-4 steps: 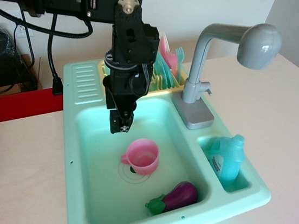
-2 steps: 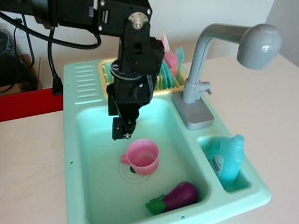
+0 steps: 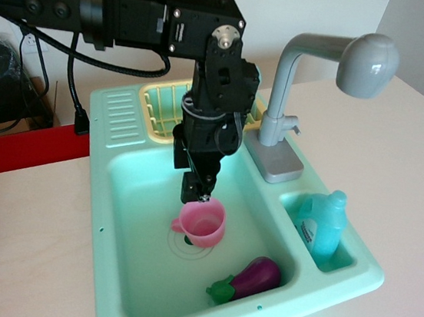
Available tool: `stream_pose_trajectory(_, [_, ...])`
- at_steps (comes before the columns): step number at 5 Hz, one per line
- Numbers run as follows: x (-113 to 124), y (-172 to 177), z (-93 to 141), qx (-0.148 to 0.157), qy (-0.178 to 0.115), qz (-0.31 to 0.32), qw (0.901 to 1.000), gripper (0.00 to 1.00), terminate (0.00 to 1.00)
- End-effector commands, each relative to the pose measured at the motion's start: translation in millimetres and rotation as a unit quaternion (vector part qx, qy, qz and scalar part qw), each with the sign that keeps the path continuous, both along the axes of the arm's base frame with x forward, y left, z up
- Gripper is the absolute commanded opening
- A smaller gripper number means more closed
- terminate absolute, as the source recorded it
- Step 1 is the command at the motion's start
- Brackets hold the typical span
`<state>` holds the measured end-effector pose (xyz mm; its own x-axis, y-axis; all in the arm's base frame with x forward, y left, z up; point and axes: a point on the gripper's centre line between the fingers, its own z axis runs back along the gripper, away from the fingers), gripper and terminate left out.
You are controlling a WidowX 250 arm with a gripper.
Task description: Put cup from sink to drying rack
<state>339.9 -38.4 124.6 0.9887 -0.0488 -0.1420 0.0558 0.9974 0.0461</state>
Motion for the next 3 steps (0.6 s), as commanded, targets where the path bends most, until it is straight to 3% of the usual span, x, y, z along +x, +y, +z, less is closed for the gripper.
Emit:
stream_pose_trajectory(1, [10,-2,6,0.011,-0.022,0.007,0.9997,1.0,0.0])
stream_pose_trajectory(3, [17,1,-18,0.026,-0.02,0.017,0.9993,1.0,0.0])
